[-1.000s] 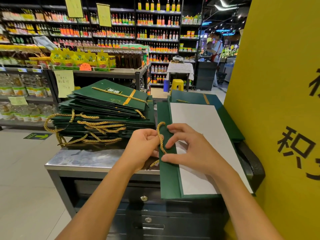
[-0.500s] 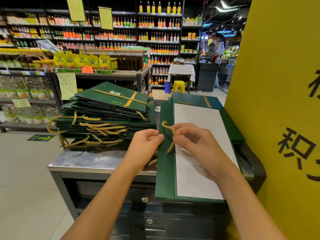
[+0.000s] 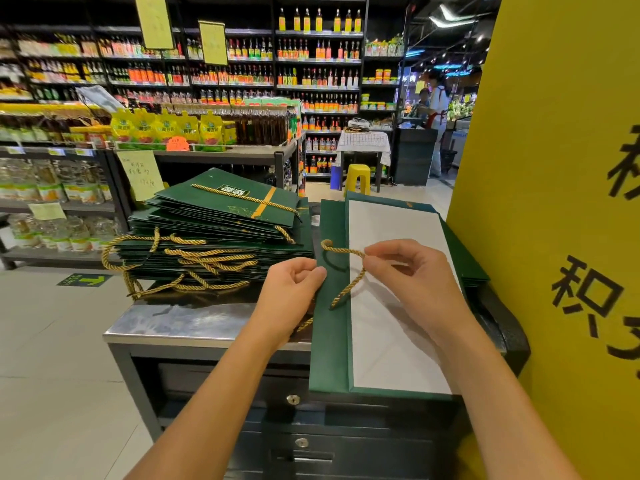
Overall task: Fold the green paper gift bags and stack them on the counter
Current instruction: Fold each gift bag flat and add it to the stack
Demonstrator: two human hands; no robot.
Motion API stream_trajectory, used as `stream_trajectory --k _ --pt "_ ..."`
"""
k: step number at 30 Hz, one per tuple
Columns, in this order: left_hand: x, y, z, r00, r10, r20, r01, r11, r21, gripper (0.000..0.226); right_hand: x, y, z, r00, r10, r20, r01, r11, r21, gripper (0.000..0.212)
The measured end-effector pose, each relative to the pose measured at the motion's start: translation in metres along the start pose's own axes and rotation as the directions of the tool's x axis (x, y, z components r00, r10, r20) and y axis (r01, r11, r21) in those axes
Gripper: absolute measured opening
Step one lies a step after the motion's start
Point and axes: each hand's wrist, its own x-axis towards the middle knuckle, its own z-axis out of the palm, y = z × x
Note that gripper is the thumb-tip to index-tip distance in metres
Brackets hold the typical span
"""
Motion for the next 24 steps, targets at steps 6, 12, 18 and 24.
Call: stream_trajectory --k 6,12,18,24 --pt "-0.001 -0.001 -0.003 0.998 0.010 -0.061 -0.011 1.000 -0.010 0.014 0.001 0.020 -0.036 0.965 -0.065 -0.255 -0.080 0.852 -0.518 0.035" --pt "-0.007 0.004 -0.003 0.994 -0.006 -0.106 0.006 1.000 0.003 0.013 -0.008 0.020 -0.050 0.934 0.052 -0.354 -0.237 0.830 -0.504 0.042" --pt "-0.019 0.014 -0.003 0.990 -0.017 -0.140 0.004 0.996 -0.091 0.013 -0.015 -0.002 -0.053 0.914 0.152 -0.375 -0.277 0.911 -0.306 0.011" --pt "-0.026 0.046 -0.014 0.982 0.045 -0.182 -0.074 0.985 -0.159 0.017 -0.015 -0.041 -0.057 0.907 0.037 -0.419 -0.098 0.987 -0.126 0.021"
